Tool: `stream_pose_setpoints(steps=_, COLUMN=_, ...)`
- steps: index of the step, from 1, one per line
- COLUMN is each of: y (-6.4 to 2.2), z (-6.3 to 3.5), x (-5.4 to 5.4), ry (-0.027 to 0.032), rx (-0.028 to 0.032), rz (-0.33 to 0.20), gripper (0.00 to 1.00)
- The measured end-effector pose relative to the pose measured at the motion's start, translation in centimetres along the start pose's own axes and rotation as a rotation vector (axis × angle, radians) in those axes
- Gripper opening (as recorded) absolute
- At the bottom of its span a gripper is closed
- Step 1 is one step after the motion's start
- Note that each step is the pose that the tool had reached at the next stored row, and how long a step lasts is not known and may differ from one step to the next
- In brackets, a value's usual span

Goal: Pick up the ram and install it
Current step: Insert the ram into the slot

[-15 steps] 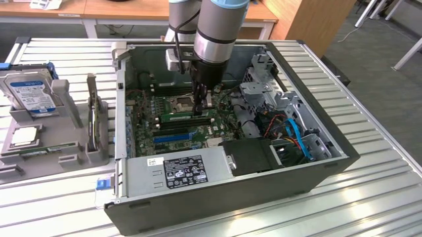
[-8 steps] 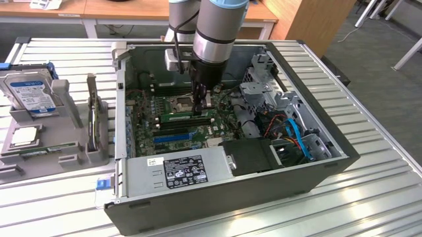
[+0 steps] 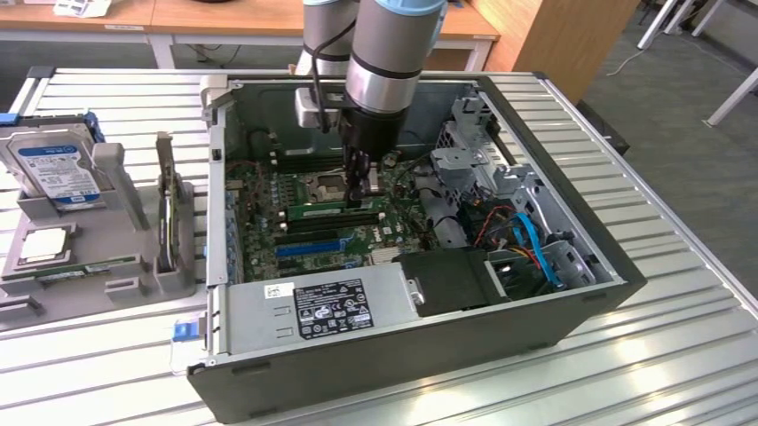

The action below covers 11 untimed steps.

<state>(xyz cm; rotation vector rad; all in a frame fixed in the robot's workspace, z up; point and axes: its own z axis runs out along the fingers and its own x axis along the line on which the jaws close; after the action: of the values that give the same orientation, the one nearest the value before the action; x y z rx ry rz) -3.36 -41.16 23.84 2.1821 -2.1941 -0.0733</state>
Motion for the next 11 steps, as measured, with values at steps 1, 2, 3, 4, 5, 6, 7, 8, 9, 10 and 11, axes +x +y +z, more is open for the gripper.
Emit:
stream_pose_setpoints(steps=1, y=0.02, z=0.00, x=0.00, ry=0.0000, rx=0.0000, rz=0.000, gripper=0.12)
stream_pose_setpoints(steps=2, y=0.02, z=0.00, x=0.00, ry=0.0001, rx=0.0001, rz=0.000, gripper=0.12)
stream_pose_setpoints(steps=3, y=0.02, z=0.00, x=0.00, ry=0.0001, rx=0.0000, rz=0.000, gripper=0.12)
stream_pose_setpoints(steps=4, y=0.02, z=0.00, x=0.00, ry=0.0001, rx=0.0001, rz=0.000, gripper=0.12)
stream_pose_setpoints(steps=5, y=0.03, z=0.00, x=0.00, ry=0.0001, rx=0.0000, rz=0.000, gripper=0.12)
stream_pose_setpoints(steps=6, y=0.03, z=0.00, x=0.02, ry=0.0000, rx=0.0000, rz=0.000, gripper=0.12)
stream_pose_setpoints(steps=7, y=0.04, z=0.00, x=0.06, ry=0.0000, rx=0.0000, rz=0.000, gripper=0.12)
stream_pose_setpoints(steps=8, y=0.04, z=0.00, x=0.11, ry=0.0001, rx=0.0000, rz=0.000, gripper=0.12)
stream_pose_setpoints(steps=9, y=0.03, z=0.00, x=0.18, ry=0.0000, rx=0.0000, rz=0.000, gripper=0.12)
stream_pose_setpoints(steps=10, y=0.03, z=0.00, x=0.24, ry=0.0000, rx=0.0000, rz=0.000, gripper=0.12)
stream_pose_setpoints(steps=11, y=0.03, z=0.00, x=0.30, ry=0.0000, rx=0.0000, rz=0.000, gripper=0.12)
